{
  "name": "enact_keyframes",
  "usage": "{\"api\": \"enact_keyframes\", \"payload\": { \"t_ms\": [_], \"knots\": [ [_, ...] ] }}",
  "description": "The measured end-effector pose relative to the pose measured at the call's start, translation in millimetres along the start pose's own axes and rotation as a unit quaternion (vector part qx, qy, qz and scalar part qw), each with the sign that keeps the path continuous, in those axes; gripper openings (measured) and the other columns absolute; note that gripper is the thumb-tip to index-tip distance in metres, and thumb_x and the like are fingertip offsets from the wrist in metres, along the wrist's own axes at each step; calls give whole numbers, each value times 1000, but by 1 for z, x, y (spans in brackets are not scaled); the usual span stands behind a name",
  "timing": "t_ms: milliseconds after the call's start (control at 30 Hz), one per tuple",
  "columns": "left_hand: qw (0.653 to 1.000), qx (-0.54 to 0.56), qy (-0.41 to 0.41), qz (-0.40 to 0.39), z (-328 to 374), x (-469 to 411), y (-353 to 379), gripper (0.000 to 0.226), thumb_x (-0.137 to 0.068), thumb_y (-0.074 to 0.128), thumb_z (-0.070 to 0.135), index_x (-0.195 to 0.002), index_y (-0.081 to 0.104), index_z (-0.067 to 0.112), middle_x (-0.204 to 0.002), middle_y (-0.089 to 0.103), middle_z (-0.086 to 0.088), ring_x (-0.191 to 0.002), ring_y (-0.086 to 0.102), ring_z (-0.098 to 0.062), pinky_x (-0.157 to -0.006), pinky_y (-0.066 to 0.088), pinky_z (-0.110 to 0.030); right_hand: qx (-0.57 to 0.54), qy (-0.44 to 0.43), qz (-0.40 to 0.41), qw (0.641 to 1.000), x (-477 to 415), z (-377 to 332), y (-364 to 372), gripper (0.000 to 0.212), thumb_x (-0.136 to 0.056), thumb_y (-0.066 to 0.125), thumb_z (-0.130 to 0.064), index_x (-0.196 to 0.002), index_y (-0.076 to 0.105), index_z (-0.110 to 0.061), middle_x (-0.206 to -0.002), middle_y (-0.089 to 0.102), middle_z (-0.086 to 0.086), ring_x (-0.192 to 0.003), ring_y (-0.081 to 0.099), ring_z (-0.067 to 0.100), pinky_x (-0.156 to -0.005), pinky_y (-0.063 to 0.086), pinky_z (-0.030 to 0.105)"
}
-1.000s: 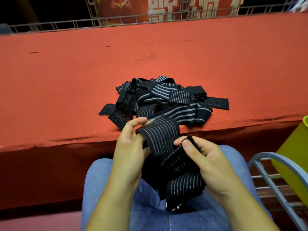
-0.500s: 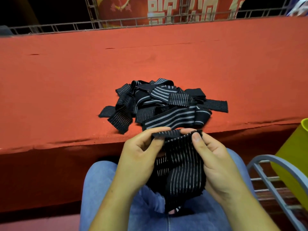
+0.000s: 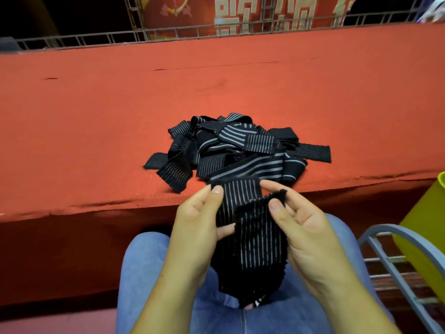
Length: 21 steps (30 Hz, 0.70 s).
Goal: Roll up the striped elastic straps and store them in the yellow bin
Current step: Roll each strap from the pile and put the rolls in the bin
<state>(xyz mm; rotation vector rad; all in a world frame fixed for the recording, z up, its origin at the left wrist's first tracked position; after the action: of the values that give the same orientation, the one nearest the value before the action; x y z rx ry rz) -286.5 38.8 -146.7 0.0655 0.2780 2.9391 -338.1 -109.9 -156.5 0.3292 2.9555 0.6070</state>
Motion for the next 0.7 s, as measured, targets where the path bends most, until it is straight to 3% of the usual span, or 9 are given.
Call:
{"api": "enact_keyframes", "payload": {
  "t_ms": [100, 233, 400, 567, 700],
  "knots": [
    [999, 35, -23, -27, -2, 2, 5, 32, -108, 45, 23, -113, 76, 19, -111, 79, -2, -99, 72, -15, -81, 52, -36, 7, -12, 12, 1000, 0, 0, 2, 26, -89, 68, -22, -115, 73, -18, -102, 79, 19, -90, 75, 25, -81, 62, 34],
    [991, 116, -36, -54, 0, 5, 10, 32, -104, 46, 15, -103, 77, 11, -99, 78, -5, -88, 73, -10, -72, 59, -25, 2, -18, 49, 999, -1, -2, 1, 21, -87, 72, -25, -104, 78, -15, -104, 79, 21, -92, 76, 29, -83, 62, 37],
    [987, 139, -20, -73, 2, 7, 13, 33, -84, 55, 24, -100, 82, 14, -107, 78, -11, -98, 73, -16, -86, 59, -30, -25, -16, 80, 996, -2, -3, 2, 24, -80, 76, -26, -100, 81, -15, -102, 80, 18, -90, 76, 23, -81, 63, 30],
    [986, 142, -5, -92, 5, 9, 16, 34, -83, 53, 21, -97, 84, 20, -102, 79, -5, -93, 74, -10, -79, 60, -22, -53, -8, 93, 994, -1, -4, 2, 24, -77, 78, -25, -98, 80, -13, -96, 79, 20, -83, 75, 23, -75, 64, 28],
    [988, 118, 3, -103, 7, 11, 17, 34, -84, 52, 23, -95, 85, 25, -101, 80, -3, -93, 75, -8, -76, 58, -20, -39, -16, 101, 994, -1, -6, 3, 10, -74, 80, -26, -84, 82, -25, -80, 77, 9, -71, 72, 16, -67, 60, 25]
  ]
}}
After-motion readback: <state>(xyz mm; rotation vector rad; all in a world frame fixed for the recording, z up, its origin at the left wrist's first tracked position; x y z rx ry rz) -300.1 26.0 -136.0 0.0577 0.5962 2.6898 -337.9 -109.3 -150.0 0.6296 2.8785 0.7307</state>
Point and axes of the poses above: each hand's wrist, its own x-axis away from the middle knuckle, its own y-axis out of the palm, z = x × y, the point moved 4 cm from there along -x, towards the middle knuckle
